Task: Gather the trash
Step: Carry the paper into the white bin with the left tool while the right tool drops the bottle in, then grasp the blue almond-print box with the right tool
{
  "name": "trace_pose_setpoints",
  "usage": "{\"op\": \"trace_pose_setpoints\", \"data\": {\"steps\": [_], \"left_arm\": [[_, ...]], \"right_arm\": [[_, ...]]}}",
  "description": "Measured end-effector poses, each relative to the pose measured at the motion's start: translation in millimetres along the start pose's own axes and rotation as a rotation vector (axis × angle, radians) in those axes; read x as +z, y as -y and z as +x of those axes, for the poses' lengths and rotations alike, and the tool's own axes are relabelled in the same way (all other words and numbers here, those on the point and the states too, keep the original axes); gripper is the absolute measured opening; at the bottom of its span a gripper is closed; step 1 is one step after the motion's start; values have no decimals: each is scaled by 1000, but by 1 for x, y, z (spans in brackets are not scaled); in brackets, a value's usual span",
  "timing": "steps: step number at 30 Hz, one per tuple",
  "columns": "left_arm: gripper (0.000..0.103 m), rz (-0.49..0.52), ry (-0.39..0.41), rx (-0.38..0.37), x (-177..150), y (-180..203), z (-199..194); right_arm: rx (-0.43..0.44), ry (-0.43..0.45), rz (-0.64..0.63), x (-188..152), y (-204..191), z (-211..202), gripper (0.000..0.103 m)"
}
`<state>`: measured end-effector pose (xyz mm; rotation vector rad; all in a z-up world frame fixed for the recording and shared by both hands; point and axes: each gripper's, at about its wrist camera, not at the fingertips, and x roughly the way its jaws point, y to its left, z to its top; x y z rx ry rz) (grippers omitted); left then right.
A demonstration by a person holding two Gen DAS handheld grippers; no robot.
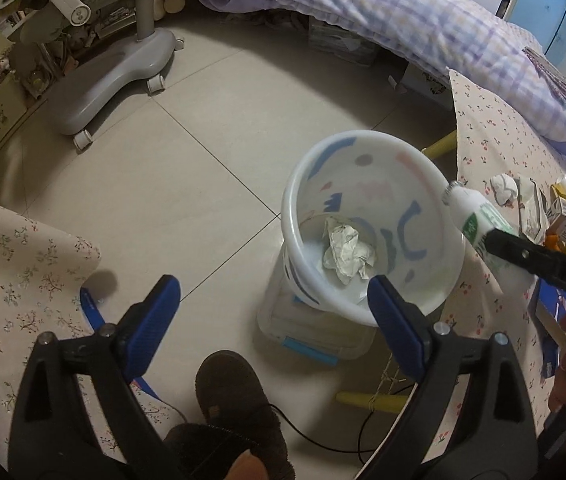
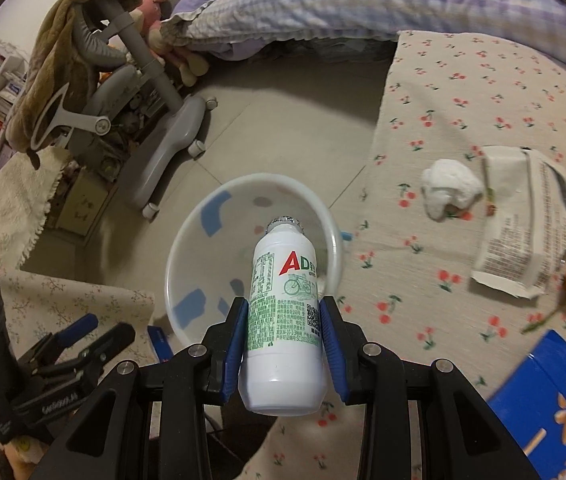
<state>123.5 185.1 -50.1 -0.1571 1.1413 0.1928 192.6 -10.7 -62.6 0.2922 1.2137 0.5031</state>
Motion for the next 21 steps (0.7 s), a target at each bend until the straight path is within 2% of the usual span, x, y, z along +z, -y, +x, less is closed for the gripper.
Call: {"op": "trace_pose_setpoints", "data": {"steps": [4, 6, 7, 14, 21], "left_arm": [[94, 13, 5, 13, 0, 1, -1], [94, 13, 4, 11, 0, 2, -1], [94, 14, 5, 10, 0, 3, -1], [95, 29, 14, -5, -3, 9, -8], [95, 49, 20, -41, -7, 24, -17]], "right_arm": [[21, 7, 15, 3, 2, 5, 39], [34, 12, 26, 4, 3, 2, 58], [31, 22, 27, 4, 4, -2, 61], [-68, 58, -42, -1, 1, -32, 68], [-117, 68, -53, -13, 17, -68, 75]]}}
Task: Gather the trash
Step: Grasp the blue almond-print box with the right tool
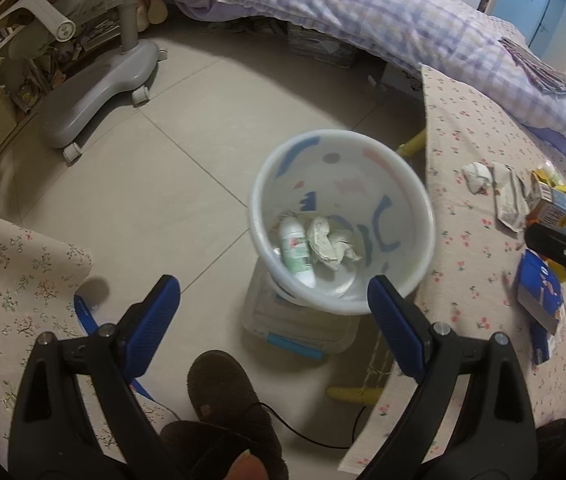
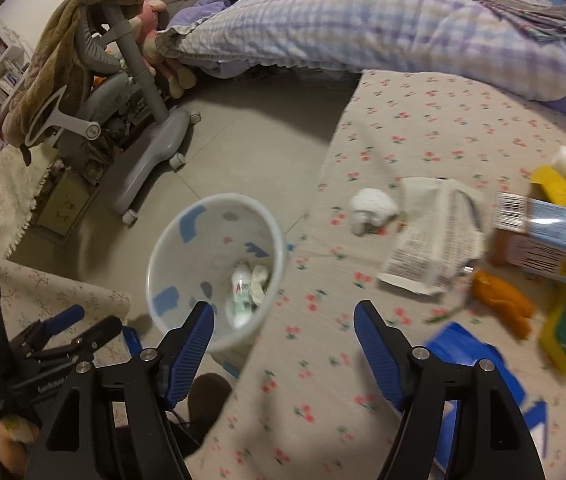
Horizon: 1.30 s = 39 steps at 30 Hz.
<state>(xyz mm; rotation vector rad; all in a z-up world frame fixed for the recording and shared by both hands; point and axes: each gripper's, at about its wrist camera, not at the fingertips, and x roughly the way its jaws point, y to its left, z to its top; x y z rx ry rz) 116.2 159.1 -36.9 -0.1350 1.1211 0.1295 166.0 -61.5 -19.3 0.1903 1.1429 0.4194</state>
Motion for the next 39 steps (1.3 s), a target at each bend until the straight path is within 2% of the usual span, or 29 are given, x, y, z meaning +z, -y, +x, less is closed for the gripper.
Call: {"op": "trace_pose_setpoints", "data": {"steps": [11, 16, 23, 29, 35, 37, 38, 39], "left_arm": [[95, 58, -25, -64, -5, 37, -6], [95, 76, -37, -78, -8, 50, -6], [95, 99, -44, -78, -10, 60, -5], [95, 103, -51, -73, -11, 61, -4], [95, 103, -58, -72, -12, 62, -2], [95, 107, -61, -74, -13, 64, -2], [95, 111, -62, -76, -13, 65, -2], [95, 115, -63, -78, -14, 67, -2]], "right_arm": [[-101, -4, 6, -24, 60, -51, 82], [-134, -83, -50, -36, 76, -47, 85], [-114, -179, -173, -44, 81, -30, 96], [-129, -243, -215, -44, 87, -12, 96], [-202, -267, -254, -45, 86, 4, 96], [-198, -257, -246, -43, 86, 4, 92], [-189, -252, -241, -42, 85, 3, 80], [-180, -249, -237, -42, 84, 2, 79]]}}
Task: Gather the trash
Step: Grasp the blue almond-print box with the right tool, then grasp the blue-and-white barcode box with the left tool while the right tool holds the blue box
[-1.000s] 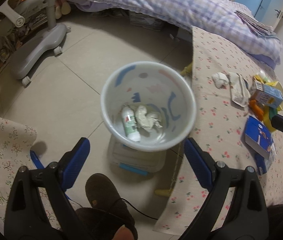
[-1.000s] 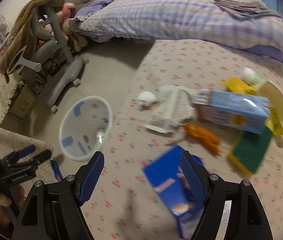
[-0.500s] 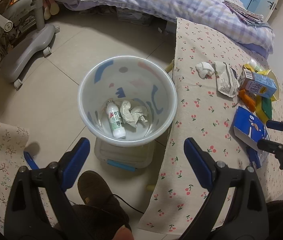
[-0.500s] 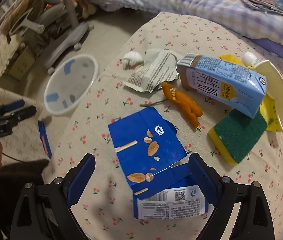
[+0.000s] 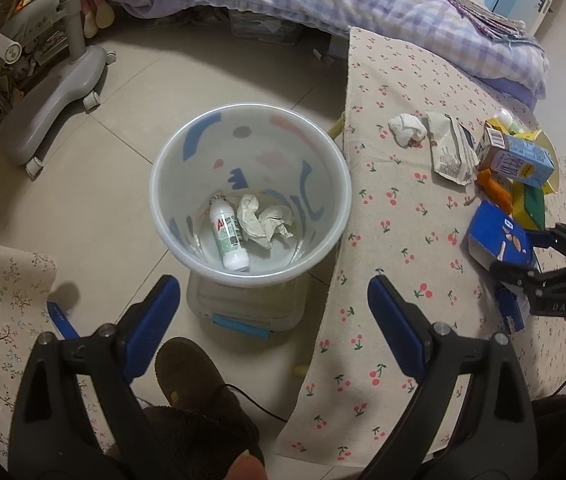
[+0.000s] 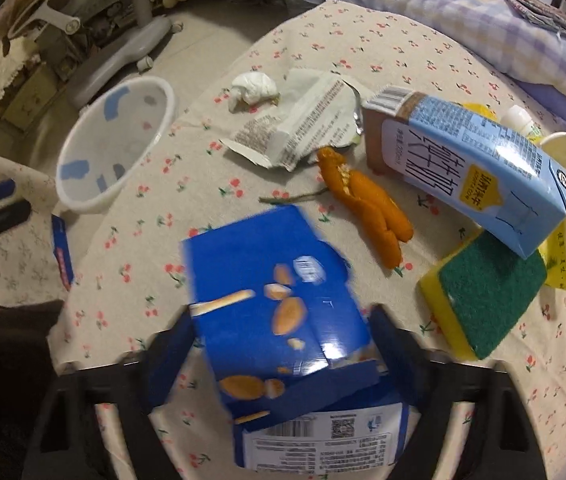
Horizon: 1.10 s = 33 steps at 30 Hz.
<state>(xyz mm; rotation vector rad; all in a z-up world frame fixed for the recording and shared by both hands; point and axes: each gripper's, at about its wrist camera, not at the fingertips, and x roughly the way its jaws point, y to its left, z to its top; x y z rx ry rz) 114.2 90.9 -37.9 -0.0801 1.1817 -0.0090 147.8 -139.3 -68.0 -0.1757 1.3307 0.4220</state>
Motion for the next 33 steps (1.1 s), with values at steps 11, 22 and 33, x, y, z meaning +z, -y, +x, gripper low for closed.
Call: {"op": "trace_pose_setpoints", "data": {"steps": [11, 22, 33], "left_arm": [[95, 75, -4, -68, 3, 45, -5], [95, 254, -35, -176, -4, 140, -5], [95, 464, -68, -275, -24, 222, 3]], "right_arm": [[-14, 103, 96, -19, 23, -47, 78], [-67, 197, 330, -78, 95, -92, 78], [-112, 210, 533, -169, 169, -105, 78]]}}
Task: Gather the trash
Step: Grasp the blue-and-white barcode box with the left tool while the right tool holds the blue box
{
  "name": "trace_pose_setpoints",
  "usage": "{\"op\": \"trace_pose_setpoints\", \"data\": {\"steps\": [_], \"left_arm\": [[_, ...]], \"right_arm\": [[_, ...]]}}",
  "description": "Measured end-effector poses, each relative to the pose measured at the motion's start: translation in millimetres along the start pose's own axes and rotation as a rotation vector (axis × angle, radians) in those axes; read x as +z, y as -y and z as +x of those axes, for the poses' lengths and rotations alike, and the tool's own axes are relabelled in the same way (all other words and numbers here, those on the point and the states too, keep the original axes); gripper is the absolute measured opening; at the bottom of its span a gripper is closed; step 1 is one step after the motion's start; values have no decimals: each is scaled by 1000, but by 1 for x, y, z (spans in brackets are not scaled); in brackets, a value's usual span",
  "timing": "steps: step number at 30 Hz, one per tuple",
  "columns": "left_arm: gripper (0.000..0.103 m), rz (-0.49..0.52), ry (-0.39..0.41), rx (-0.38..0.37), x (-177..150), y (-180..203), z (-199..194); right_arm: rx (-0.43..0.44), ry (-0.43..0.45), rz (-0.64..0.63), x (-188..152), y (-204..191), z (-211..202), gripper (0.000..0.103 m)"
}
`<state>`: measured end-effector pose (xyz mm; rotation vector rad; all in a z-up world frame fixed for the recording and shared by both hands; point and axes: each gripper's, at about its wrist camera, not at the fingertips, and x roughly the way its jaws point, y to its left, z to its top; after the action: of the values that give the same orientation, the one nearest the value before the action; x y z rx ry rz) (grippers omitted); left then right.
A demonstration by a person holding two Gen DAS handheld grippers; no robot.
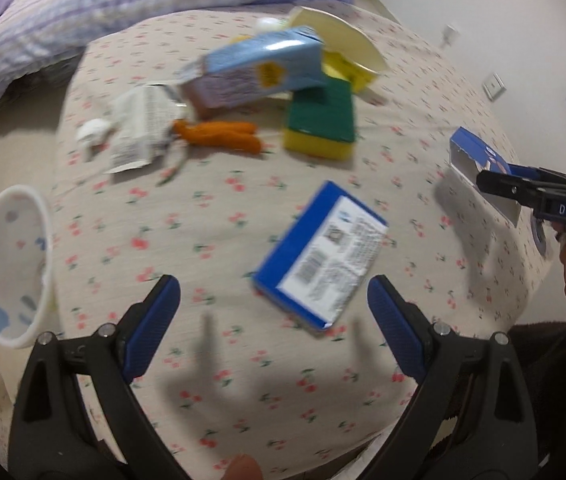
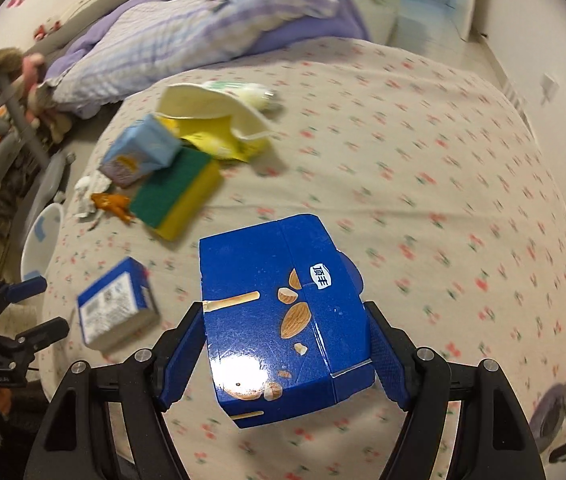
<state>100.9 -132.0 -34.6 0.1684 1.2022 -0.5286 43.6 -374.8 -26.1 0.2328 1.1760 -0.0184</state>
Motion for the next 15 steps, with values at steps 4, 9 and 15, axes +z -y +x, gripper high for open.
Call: {"op": "trace_pose_setpoints", "data": {"steps": [4, 9, 15], "left_arm": [[94, 35, -19, -9, 3, 13, 11], [90, 57, -45, -15, 5, 20, 24], [72, 77, -82, 6, 5, 23, 36]], "right_arm": [[-3, 0, 28, -10, 17, -3, 78], [-1, 0, 36, -15, 25, -5, 78], [4, -2, 22, -14, 18, -4, 78]]}}
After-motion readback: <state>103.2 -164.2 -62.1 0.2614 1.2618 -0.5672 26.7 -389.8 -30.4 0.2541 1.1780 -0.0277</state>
